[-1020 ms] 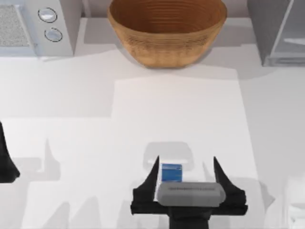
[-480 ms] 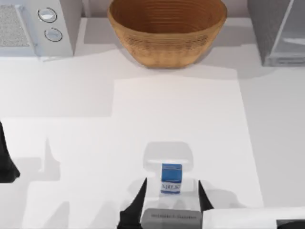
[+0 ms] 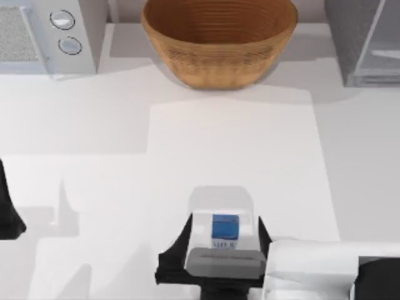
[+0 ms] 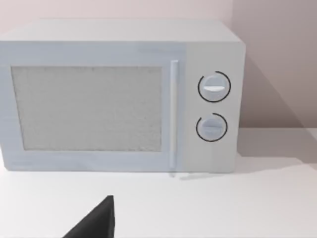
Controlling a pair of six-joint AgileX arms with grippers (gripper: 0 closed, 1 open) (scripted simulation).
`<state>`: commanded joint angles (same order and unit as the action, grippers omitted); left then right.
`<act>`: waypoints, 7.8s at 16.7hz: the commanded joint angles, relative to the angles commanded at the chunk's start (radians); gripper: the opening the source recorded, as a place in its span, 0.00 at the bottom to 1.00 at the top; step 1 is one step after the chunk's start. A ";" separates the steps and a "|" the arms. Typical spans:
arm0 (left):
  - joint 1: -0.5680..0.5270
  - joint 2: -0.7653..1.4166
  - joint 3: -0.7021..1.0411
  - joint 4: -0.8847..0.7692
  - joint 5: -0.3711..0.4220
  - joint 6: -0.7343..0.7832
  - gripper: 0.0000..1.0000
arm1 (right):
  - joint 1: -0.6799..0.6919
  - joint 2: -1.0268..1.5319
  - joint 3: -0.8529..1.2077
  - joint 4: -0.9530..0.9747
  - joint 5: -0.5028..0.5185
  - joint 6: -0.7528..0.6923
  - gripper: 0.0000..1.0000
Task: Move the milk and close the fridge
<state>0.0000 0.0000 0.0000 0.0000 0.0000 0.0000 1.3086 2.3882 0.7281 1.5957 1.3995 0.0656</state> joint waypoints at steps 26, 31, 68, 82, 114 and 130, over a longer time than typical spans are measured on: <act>0.000 0.000 0.000 0.000 0.000 0.000 1.00 | -0.024 0.007 0.006 0.015 -0.024 -0.014 0.00; 0.000 0.000 0.000 0.000 0.000 0.000 1.00 | -0.025 -0.049 -0.011 -0.037 -0.022 -0.017 0.00; 0.000 0.000 0.000 0.000 0.000 0.000 1.00 | -1.291 -0.880 -0.334 -0.479 -1.357 -0.048 0.00; 0.000 0.000 0.000 0.000 0.000 0.000 1.00 | -1.448 -0.294 0.331 -0.542 -1.508 -0.063 0.00; 0.000 0.000 0.000 0.000 0.000 0.000 1.00 | -1.507 -0.101 0.523 -0.611 -1.569 -0.062 1.00; 0.000 0.000 0.000 0.000 0.000 0.000 1.00 | -1.457 -0.562 0.384 -0.701 -1.552 -0.082 1.00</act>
<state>0.0000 0.0000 0.0000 0.0000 0.0000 0.0000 -0.1482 1.8266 1.1121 0.8943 -0.1521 -0.0165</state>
